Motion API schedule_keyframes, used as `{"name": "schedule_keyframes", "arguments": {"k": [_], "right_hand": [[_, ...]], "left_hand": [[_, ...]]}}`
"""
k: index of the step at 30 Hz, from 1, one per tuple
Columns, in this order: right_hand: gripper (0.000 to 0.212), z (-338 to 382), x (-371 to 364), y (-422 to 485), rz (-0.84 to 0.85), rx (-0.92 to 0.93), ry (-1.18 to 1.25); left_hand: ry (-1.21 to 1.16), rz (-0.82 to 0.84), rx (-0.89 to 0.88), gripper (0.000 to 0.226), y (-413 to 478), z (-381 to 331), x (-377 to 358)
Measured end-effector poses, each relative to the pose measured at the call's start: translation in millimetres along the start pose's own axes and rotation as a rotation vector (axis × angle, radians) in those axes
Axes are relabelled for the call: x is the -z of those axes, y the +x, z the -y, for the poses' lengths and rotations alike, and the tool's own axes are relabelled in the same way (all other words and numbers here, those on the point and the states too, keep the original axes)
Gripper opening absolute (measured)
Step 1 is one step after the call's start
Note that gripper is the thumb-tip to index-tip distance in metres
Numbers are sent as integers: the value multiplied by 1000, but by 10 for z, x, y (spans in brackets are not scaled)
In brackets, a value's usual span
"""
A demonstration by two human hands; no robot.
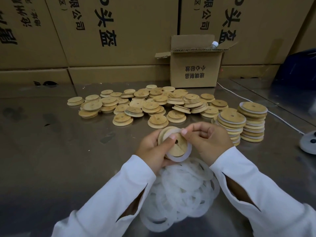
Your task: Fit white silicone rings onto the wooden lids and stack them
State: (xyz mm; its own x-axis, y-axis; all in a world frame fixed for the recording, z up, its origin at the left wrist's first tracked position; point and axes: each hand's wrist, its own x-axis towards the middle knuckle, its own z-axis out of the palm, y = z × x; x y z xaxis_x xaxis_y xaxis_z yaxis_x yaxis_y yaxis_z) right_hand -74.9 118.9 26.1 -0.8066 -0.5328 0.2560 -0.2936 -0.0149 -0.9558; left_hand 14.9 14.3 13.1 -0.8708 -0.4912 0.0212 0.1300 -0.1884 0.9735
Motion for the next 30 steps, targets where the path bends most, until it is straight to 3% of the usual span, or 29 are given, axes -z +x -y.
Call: {"name": "schedule_keyframes", "arguments": {"k": [5,10,13,17,24,27,30], "right_hand": [[12,24,-19,-16,-80,35,-61],[14,63,-27,-52,-130,227,-163],[13,49,-17,-50,-122,227,-175],[12,3,-25,-29,-84,162,-219],[15,-32,-69,-20,-91,111,-160],[18,-24,-71,-10,-111,73,-62],[19,-12,-68,-16,-133,65,-9]], "left_hand": [[94,51,-59,18,-23,-9,-11],[251,81,-125,12,-35,26,0],[317,98,-138,24,-50,36,1],[160,44,-40,15,-39,38,0],[-328,50,106,29,-39,-29,-16],[-380,70,96,31,-41,-31,-16],[-282,102,52,29,-48,-17,-24]]}}
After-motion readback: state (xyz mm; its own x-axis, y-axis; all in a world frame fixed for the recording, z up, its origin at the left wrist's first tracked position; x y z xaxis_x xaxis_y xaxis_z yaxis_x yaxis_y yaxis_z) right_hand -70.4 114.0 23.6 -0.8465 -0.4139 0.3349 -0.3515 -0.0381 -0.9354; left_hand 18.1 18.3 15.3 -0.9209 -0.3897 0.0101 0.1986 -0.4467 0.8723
